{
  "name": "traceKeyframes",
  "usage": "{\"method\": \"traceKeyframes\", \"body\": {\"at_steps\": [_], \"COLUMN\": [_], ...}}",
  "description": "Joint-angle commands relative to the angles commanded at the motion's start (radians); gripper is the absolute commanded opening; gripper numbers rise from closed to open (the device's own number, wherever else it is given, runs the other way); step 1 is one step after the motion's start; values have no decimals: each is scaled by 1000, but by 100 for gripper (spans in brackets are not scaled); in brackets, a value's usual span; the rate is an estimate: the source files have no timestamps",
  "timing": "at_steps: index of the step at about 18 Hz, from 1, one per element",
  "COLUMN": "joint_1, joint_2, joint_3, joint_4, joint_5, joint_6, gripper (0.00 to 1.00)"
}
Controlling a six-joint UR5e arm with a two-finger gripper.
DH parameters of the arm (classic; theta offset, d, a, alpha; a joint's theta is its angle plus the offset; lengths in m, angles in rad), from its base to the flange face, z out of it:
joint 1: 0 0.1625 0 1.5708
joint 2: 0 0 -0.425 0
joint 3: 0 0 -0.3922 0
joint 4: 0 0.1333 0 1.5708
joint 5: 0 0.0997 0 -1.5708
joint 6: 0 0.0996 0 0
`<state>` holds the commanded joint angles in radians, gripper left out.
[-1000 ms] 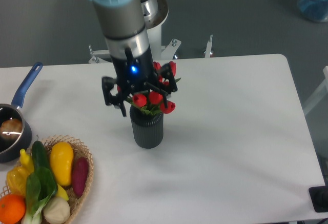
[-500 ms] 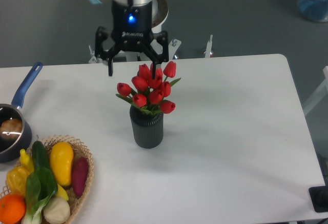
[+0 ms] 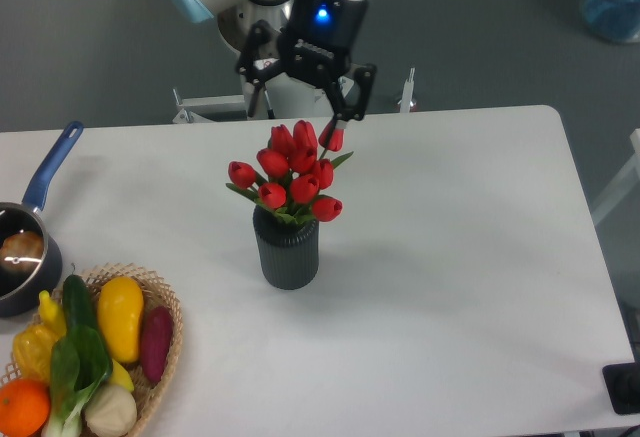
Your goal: Pick up the flowers from the vase
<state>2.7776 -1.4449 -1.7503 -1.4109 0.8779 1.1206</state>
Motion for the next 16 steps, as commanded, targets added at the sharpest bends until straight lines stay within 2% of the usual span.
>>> {"method": "traceKeyframes", "body": {"at_steps": [3,6,10,13,16], "joint_1": [118,132,143,142,148], "joint_2": [-55,-136,-228,-285,-322], "joint_3": [5,17,70,118,123], "joint_4": [-92,-88,-86,-88,-85], "joint_5": [-117,-145,-195,-197,-197], "joint_6": [223,323,430,456,522], "gripper": [100,100,100,100,100]}}
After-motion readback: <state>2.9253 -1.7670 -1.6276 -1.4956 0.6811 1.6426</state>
